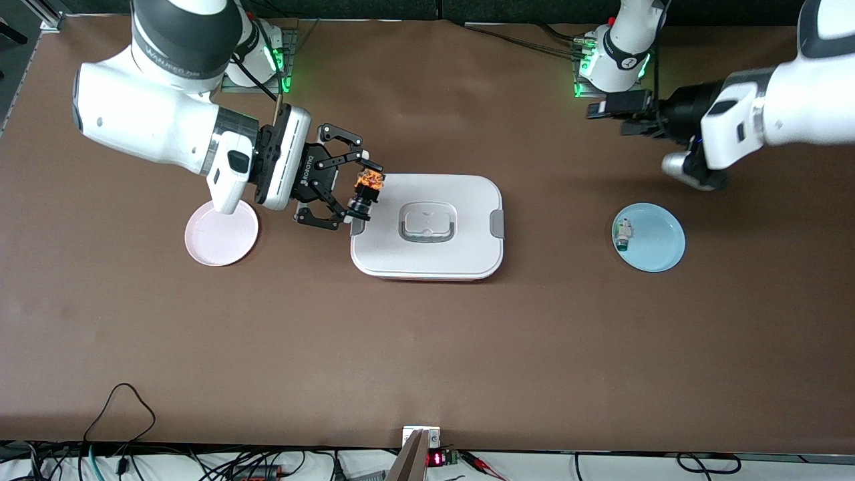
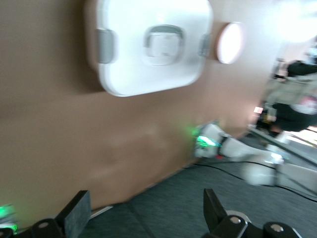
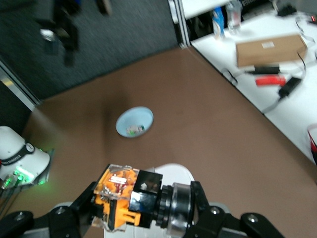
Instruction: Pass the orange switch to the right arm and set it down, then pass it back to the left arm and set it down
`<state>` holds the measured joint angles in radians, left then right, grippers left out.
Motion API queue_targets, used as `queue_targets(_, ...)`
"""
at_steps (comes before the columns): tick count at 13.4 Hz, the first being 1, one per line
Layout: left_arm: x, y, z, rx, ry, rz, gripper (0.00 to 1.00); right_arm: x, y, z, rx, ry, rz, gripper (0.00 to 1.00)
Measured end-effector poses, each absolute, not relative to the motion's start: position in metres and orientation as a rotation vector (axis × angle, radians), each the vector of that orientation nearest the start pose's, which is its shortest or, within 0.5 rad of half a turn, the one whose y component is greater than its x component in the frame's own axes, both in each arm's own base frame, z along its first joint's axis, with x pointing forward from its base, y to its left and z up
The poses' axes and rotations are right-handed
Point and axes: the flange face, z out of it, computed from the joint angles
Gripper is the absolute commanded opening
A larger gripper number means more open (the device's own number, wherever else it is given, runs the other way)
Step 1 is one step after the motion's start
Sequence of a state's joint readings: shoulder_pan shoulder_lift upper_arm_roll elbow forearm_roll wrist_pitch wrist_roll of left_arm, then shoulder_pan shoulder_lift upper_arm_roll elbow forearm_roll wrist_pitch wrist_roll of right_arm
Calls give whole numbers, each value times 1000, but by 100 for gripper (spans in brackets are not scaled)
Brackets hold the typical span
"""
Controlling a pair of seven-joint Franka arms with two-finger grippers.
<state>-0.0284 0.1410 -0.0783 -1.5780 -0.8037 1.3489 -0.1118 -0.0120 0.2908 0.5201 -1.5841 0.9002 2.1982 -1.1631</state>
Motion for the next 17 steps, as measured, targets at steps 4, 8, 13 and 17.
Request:
queue_targets(4, 595, -160, 528, 2029, 115, -500, 100, 596, 335, 523, -1719, -1205, -769, 27)
queue_targets(8, 606, -163, 516, 1872, 219, -491, 100, 596, 357, 500, -1526, -1127, -894, 27)
queue_targets(13, 605, -191, 509, 1790, 240, -513, 100, 586, 390, 484, -1522, -1101, -936, 25)
queue_targets(17, 607, -228, 510, 1759, 280, -450, 100, 572, 428, 486, -1523, -1082, -956, 24)
